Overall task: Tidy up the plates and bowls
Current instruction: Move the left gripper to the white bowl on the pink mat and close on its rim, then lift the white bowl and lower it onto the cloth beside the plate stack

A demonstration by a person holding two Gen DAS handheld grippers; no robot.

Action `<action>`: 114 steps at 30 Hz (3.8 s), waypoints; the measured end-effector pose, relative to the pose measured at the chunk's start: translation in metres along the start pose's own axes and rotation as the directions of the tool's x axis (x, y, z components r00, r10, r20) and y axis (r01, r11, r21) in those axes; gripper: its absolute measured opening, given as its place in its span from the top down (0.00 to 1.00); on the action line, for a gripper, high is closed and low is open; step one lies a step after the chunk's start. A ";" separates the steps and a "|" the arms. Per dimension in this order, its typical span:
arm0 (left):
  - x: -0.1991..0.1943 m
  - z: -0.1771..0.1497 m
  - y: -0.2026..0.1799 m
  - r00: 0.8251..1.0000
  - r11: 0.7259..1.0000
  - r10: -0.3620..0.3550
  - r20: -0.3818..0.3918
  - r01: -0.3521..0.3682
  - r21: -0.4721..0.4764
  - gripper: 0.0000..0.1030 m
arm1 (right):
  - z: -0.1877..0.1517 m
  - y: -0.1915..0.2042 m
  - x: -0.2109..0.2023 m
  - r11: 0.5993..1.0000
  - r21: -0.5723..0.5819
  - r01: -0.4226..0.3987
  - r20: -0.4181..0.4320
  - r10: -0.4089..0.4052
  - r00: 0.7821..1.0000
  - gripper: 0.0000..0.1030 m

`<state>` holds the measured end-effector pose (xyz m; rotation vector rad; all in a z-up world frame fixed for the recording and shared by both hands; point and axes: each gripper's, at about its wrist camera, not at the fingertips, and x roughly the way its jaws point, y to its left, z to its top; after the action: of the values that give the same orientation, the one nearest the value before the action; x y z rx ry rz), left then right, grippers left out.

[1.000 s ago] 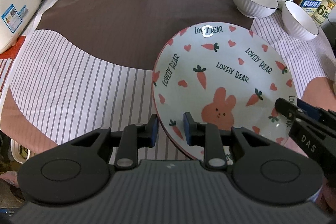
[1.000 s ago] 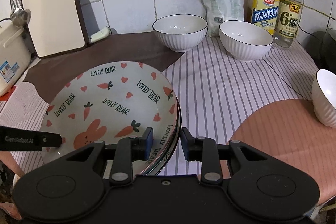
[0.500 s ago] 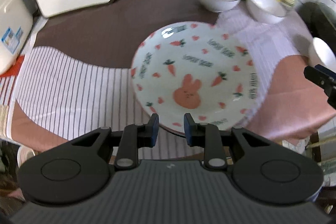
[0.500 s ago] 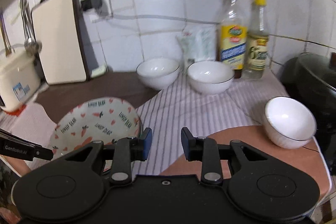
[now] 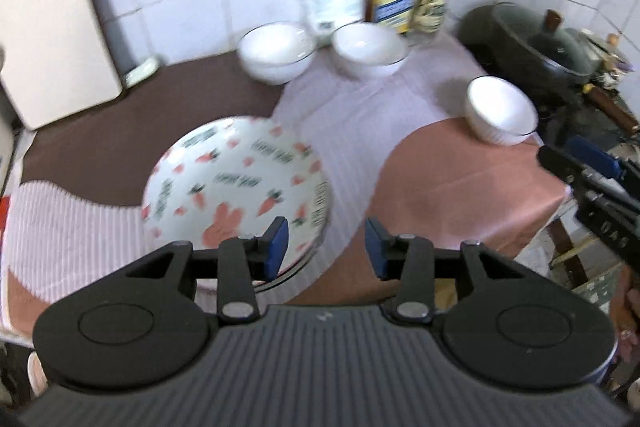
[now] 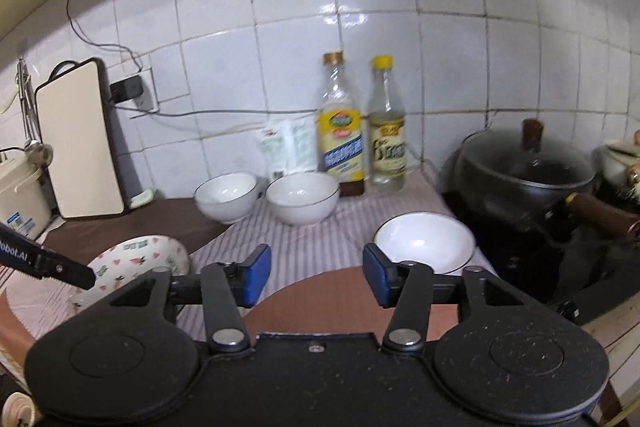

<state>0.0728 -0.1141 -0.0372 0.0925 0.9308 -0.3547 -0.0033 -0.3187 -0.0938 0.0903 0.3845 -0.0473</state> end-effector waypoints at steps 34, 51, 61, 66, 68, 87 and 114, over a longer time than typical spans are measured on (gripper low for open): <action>0.184 0.080 -0.132 0.950 0.953 -0.296 0.100 0.301 -0.031 0.36 | -0.059 -0.083 0.145 0.975 -0.042 0.220 -0.075 -0.223 0.972 0.04; 0.231 0.090 -0.151 0.945 0.944 -0.327 -0.007 0.327 -0.038 0.86 | -0.051 -0.094 0.175 0.987 -0.051 0.151 -0.075 -0.155 0.985 0.04; 0.216 0.089 -0.140 0.953 0.954 -0.301 -0.044 0.299 -0.035 0.85 | -0.053 -0.086 0.167 0.996 -0.002 0.094 -0.091 -0.094 0.991 0.04; 0.195 0.082 -0.128 0.960 0.961 -0.276 -0.057 0.276 -0.011 0.85 | -0.056 -0.069 0.153 0.998 -0.022 0.055 -0.081 -0.057 0.995 0.04; 0.187 0.079 -0.123 0.963 0.964 -0.265 -0.057 0.265 -0.014 0.85 | -0.056 -0.061 0.148 0.999 -0.031 0.042 -0.075 -0.044 0.996 0.04; 0.127 0.034 -0.053 0.981 0.972 -0.193 0.004 0.191 -0.139 0.85 | -0.059 0.011 0.119 0.978 -0.183 -0.102 -0.077 0.089 0.993 0.04; 0.158 0.024 -0.028 0.988 0.970 -0.139 -0.067 0.122 -0.212 0.83 | -0.067 0.014 0.161 0.946 -0.222 -0.234 -0.217 0.186 0.958 0.04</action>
<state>0.1679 -0.1863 -0.1464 -0.1470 1.0525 -0.3758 0.1218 -0.3029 -0.2156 -0.1110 0.5706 0.2232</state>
